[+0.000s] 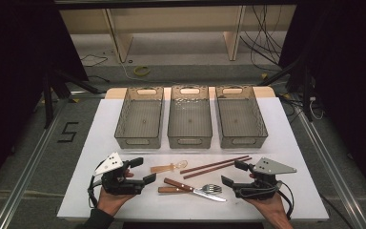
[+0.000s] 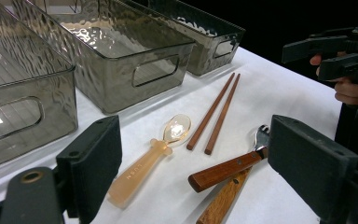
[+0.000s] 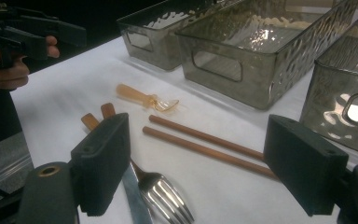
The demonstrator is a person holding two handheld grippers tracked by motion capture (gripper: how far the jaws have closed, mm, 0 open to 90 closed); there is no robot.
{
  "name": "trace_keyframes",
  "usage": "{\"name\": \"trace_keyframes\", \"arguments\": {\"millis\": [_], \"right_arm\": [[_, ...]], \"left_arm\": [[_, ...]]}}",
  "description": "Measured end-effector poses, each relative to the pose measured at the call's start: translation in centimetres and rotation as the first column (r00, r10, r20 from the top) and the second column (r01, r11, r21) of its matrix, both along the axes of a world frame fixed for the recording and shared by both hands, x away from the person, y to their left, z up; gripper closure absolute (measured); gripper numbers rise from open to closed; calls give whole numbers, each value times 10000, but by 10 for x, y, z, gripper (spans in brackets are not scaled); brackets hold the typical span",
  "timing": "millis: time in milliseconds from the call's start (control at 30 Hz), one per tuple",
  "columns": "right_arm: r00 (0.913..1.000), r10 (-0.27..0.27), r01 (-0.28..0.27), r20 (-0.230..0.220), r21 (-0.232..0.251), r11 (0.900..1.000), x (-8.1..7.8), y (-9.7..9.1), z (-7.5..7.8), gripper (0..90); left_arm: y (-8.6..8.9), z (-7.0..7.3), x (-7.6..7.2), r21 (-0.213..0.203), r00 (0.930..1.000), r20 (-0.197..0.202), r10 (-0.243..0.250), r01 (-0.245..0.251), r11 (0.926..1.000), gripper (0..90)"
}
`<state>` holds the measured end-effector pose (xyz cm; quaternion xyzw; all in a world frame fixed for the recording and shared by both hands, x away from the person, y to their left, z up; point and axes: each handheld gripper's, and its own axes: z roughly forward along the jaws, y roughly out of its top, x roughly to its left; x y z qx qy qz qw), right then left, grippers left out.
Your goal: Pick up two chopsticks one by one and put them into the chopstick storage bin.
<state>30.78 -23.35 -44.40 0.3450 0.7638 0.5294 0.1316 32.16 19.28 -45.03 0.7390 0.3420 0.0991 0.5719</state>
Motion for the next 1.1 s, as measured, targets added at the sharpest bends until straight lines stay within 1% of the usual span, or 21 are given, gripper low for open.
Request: {"name": "trace_keyframes", "arguments": {"millis": [233,367,467,500,567,633,667,700,733,767,800,867,900,967,1000,1033,1100], "right_arm": [[9999,127,-127,16,-100,9999,1,1,3,245],[9995,320,-317,81,-390,9987,3,2,6,251],[9984,561,-555,59,-717,9959,8,2,10,259],[9977,683,-677,34,-851,9941,10,3,11,263],[9961,886,-874,35,-1278,9879,14,4,14,265],[9918,1272,-1272,-111,-1716,9769,19,6,18,271],[9904,1379,-1376,-118,-1922,9717,22,8,20,271],[9904,1379,-1376,-118,-1922,9717,22,8,20,271],[9880,1532,-1534,-178,-2143,9646,25,10,22,271],[9837,1763,-1793,-346,-2445,9529,30,13,25,271],[9780,2026,-2079,-491,-2993,9312,36,17,28,278],[9724,2229,-2329,-691,-3470,9085,41,22,30,282],[9700,2299,-2426,-786,-3631,8996,43,24,31,282],[9619,2516,-2731,-1066,-4054,8724,48,28,33,282],[9598,2576,-2804,-1119,-4297,8583,50,30,33,282],[9574,2643,-2879,-1158,-4463,8473,52,32,34,282],[9502,2791,-3114,-1389,-4653,8286,57,35,36,281]], "left_arm": [[1,0,0,21,10000,17,-3,3,10000,176],[1,0,1,19,10000,0,13,-13,10000,175],[1,0,1,11,10000,-20,36,-36,10000,175],[1,-1,1,14,10000,-23,32,-32,10000,176],[1,-1,1,14,10000,-40,41,-41,10000,175],[1,-1,2,20,10000,-52,33,-33,10000,175],[1,-1,2,36,10000,-50,24,-24,10000,175],[1,-1,2,36,10000,-50,24,-24,10000,175],[1,-1,2,34,10000,-54,32,-31,10000,175],[1,-1,2,21,10000,-70,34,-34,10000,175],[1,-1,2,19,10000,-71,33,-32,10000,175],[2,-1,3,-12,10000,-61,71,-71,10000,175],[2,-1,3,-6,10000,-41,71,-71,10000,175],[3,-1,3,-5,10000,-39,83,-83,10000,175],[3,-1,3,-20,10000,-46,80,-80,10000,175],[3,-1,3,-20,10000,-46,80,-80,10000,175],[2,-1,3,-10,10000,-33,72,-72,10000,175]]}}
